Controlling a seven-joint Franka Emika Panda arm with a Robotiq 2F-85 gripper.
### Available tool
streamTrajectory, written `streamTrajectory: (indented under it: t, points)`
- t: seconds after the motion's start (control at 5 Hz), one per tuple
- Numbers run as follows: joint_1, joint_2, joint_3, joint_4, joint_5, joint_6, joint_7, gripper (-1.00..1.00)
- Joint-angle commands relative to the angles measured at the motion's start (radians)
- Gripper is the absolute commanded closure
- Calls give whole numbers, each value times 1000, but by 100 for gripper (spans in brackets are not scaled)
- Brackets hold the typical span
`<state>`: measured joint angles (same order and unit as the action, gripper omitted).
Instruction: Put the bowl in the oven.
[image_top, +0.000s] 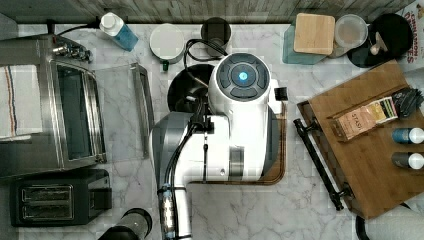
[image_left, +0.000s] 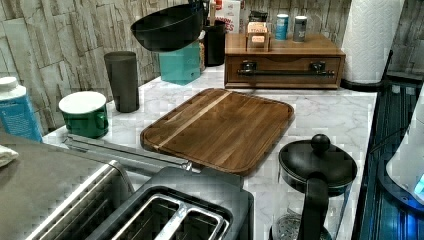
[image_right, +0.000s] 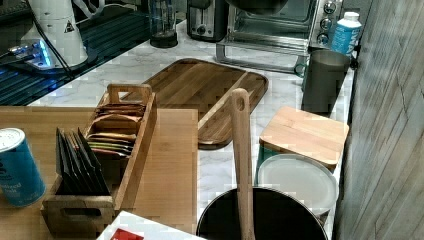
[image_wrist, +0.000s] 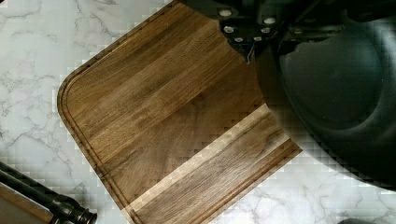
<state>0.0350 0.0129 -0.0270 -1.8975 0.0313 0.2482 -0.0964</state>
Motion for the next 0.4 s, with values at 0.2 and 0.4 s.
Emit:
streamTrajectory:
  t: [0.2,0.4]
  points:
    - [-6,39,-5,40,44,28,-186,100]
    - [6,92,12,101,53,50,-433,100]
